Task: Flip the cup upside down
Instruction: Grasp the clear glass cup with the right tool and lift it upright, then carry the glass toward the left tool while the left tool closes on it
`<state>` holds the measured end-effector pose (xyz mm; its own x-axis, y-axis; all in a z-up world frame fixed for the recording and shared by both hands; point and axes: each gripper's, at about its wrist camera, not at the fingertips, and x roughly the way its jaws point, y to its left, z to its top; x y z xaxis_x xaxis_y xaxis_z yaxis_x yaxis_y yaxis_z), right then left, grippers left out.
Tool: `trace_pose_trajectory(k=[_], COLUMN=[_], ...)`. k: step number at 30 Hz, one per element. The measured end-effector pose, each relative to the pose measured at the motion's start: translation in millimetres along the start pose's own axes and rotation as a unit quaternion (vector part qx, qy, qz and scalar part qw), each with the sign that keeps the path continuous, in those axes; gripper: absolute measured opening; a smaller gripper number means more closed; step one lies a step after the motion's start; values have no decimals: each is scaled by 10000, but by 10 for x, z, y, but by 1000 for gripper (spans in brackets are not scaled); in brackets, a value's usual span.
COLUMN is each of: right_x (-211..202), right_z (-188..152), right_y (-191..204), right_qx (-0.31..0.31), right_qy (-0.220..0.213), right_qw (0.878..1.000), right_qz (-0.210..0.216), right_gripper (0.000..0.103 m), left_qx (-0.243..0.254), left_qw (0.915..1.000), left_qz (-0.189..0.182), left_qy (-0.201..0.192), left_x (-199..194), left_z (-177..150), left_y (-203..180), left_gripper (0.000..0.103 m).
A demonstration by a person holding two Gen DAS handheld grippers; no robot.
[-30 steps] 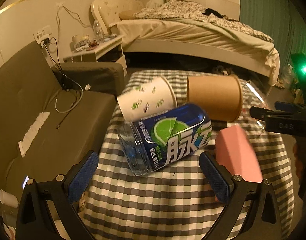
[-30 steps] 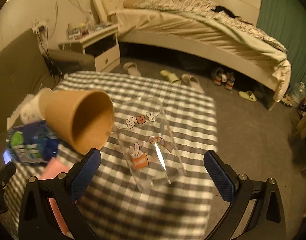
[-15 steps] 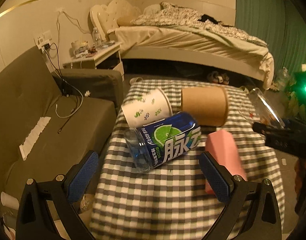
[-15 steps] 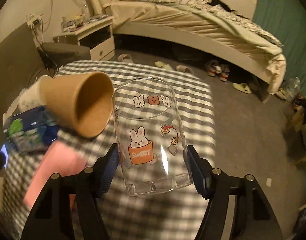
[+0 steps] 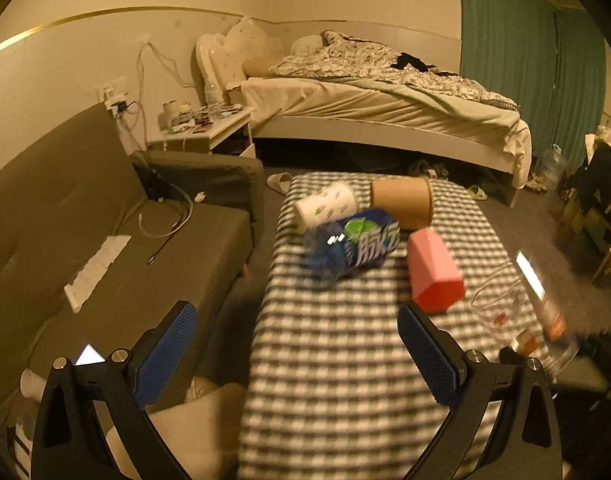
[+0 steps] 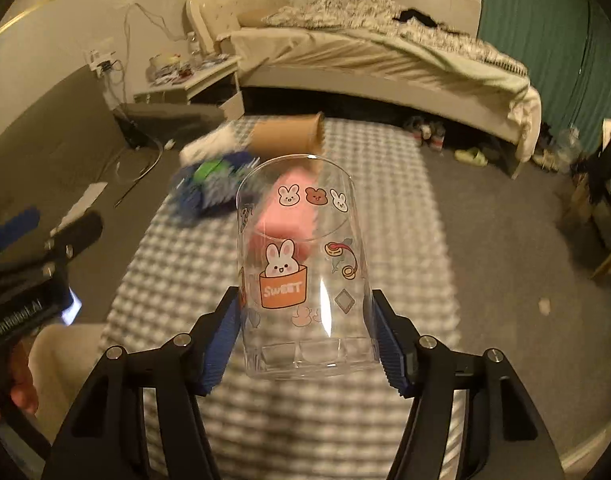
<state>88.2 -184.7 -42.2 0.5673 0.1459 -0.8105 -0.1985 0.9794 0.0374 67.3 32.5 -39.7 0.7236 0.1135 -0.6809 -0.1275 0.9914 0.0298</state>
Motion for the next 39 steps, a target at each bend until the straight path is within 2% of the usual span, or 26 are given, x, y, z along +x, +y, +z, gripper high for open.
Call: trace_pose_trajectory(k=[5,8,13,19,20,21,22,28,34,39], right_x=[226,353,458,462,458,449,416,14,-371,-551], right_z=[-500,-682,-853,-888,-891,-889,-891,-785,-682,-703], right_y=[241,345,422,393,375,351,323,103,-149,-418], right_qx=[321,253,193,296,332,360,385,540,548,660], right_qy=[386,495,712,640,652,678,626,53,-495,-700], right_qw=[9987,9984,9973,9975,9973,9970,9973,9983,9973,9950], right_qz=[39,-119,-57,68,107,118,62,204,35,-264], right_gripper=[62,62,62,63,65,75,83,87,89,90], left_qx=[-58,10,106,151,150,155,164,13,-189,129], left_qw=[9999,9998,9995,9991,9992,9992,9992,9997,9994,9988], left_qz=[-2,5,-51,-96,-98,-94,-84,50,-262,-431], left_qy=[107,176,292,376,365,357,350,221,138,178], left_x=[-44,-44,2,51,48,44,42,-10,-124,-197], left_z=[-282,-416,-561,-597,-592,-581,-566,-445,-418,-540], left_y=[175,189,164,72,56,40,30,-16,-230,-613], left_gripper=[103,103,103,103,103,103,103,103,103,103])
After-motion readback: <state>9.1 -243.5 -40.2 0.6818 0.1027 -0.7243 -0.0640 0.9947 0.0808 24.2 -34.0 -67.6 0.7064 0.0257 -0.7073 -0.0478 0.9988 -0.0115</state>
